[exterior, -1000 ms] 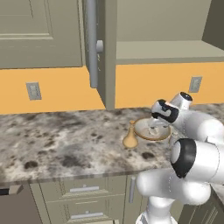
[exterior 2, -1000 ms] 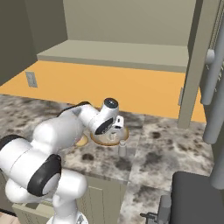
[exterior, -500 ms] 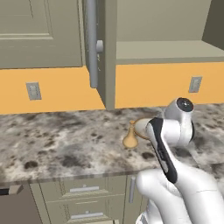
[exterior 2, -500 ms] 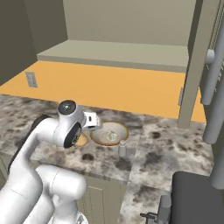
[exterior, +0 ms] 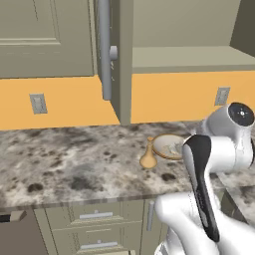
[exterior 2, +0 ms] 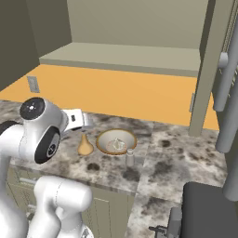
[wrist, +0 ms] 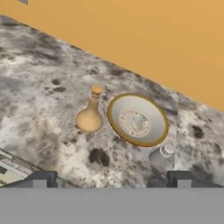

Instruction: Retrieve the bottle and the shaker from the cabinet and place them next to the mixing bowl on the counter. Then add garlic from the fridge to the mixing bowl.

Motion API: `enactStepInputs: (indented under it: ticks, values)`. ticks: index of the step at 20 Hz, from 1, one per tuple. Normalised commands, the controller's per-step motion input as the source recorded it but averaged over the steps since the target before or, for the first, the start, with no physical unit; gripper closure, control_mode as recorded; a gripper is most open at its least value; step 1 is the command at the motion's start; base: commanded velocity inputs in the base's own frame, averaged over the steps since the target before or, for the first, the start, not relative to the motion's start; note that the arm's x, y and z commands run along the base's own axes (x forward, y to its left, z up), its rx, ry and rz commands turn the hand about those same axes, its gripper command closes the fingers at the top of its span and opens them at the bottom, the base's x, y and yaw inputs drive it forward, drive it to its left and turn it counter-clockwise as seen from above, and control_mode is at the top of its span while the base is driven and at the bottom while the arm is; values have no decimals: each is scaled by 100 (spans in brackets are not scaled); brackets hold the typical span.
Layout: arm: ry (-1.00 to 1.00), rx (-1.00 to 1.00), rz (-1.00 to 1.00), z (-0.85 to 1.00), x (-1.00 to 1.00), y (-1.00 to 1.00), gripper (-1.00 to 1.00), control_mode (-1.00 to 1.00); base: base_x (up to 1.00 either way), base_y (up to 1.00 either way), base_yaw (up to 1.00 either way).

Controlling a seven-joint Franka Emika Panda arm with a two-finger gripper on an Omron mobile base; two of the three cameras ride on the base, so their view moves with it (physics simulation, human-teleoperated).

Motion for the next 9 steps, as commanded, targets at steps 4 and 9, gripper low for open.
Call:
enactStepInputs:
  ticks: [4,9]
  values:
    - [-24,0,6,82,-100,-1,-100,-100,0,0,0]
    - [-14,-5,2,31,-90,0,-100,-100,0,0,0]
